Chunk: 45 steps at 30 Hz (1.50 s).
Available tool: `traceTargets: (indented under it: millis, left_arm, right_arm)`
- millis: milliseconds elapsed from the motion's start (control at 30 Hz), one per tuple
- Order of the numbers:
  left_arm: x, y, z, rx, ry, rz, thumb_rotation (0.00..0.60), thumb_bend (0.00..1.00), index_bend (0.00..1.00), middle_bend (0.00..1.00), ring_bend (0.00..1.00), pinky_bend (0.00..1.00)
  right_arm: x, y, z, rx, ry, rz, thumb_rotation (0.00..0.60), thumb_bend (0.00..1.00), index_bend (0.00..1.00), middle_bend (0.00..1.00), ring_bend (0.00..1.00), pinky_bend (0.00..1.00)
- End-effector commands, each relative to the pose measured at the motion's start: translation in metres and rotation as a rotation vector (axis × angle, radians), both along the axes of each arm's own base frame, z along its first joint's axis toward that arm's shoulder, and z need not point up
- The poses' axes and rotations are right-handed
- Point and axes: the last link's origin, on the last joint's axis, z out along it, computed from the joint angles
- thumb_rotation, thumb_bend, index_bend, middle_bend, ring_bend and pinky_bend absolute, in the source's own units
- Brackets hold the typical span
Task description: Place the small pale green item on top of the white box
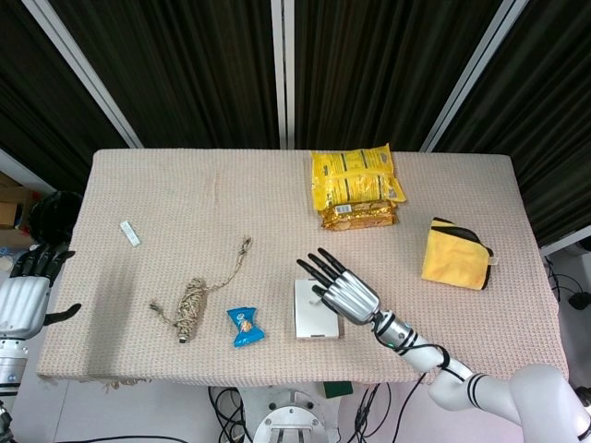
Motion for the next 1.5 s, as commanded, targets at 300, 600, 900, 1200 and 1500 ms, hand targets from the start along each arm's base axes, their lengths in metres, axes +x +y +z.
traceTargets:
  millis: [300,600,900,1200,1500]
  left_arm:
    - [0.001,0.000,0.000,0.000,0.003,-0.004,0.600,0.06,0.20,0.12,0.08,0.14]
    - [0.002,0.000,-0.001,-0.003,0.004,-0.007,0.600,0.06,0.20,0.12,0.08,0.14]
    - [0.002,-0.001,-0.001,-0.003,0.006,-0.006,0.600,0.06,0.20,0.12,0.08,0.14]
    - [0.003,-0.001,-0.003,-0.010,0.003,-0.010,0.600,0.06,0.20,0.12,0.08,0.14]
    - [0.001,0.000,-0.003,-0.010,0.004,-0.004,0.600,0.06,0.20,0.12,0.08,0.14]
  right_arm:
    - [0.000,0.004,0.005,0.013,0.007,0.006,0.600,0.36,0.53,0.00,0.00,0.00]
    - [-0.003,0.010,0.009,0.024,0.011,0.012,0.600,0.35,0.53,0.00,0.00,0.00]
    - [-0.010,0.022,0.021,0.039,0.016,0.019,0.600,0.33,0.51,0.00,0.00,0.00]
    - [-0.010,0.030,0.025,0.123,-0.042,-0.030,0.399,0.65,0.46,0.00,0.00,0.00]
    - [-0.015,0.027,0.030,0.109,-0.104,-0.061,0.317,0.91,0.47,0.00,0.00,0.00]
